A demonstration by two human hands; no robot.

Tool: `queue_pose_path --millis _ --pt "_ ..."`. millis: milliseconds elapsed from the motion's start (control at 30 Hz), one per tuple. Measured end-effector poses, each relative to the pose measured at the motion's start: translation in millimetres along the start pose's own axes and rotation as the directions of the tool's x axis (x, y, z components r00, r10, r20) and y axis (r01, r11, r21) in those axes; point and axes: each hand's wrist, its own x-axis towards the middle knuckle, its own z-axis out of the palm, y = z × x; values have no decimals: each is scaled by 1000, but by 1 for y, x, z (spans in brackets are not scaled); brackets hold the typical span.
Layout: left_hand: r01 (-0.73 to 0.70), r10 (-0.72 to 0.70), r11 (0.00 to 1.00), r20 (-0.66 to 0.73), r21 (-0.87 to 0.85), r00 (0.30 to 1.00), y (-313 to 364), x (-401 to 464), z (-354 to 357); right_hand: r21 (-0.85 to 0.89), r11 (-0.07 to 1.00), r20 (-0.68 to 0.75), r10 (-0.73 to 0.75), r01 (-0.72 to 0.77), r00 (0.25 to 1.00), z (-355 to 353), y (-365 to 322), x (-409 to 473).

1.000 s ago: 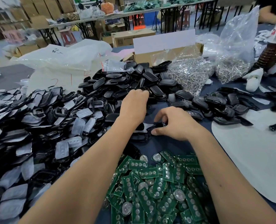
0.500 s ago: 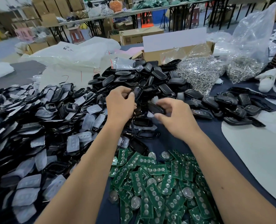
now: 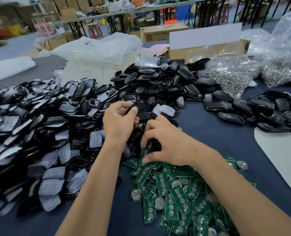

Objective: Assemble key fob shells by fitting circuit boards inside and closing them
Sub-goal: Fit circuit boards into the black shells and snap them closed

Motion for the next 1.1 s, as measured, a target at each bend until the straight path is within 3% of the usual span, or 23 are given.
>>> queue_pose_path --millis 100,167,267,333,567,733,933,1100 --pt "2 0 999 49 -36 999 -1 -4 -5 188 982 -40 -2 10 999 -4 -1 -5" --pt "30 -23 997 103 -64 994 -3 -6 -5 365 931 -145 37 19 989 -5 2 -7" --pt "112 -81 980 185 -165 979 -3 -12 2 721 687 -310 205 89 928 -2 11 -4" --pt "129 -88 973 212 -189 973 -3 -16 7 821 556 -371 344 132 863 -1 18 -2" --pt "139 -78 966 269 -217 960 -2 -22 11 782 615 -488 502 103 714 2 38 0" --pt "183 -100 946 298 -266 949 0 -27 15 848 513 -449 565 132 692 1 30 -1" --pt "195 -142 956 238 -221 961 -5 -24 15 760 649 -509 552 42 661 2 36 -2" --pt "174 -134 966 204 -193 970 -7 -23 16 698 716 -594 570 12 568 2 35 -3"
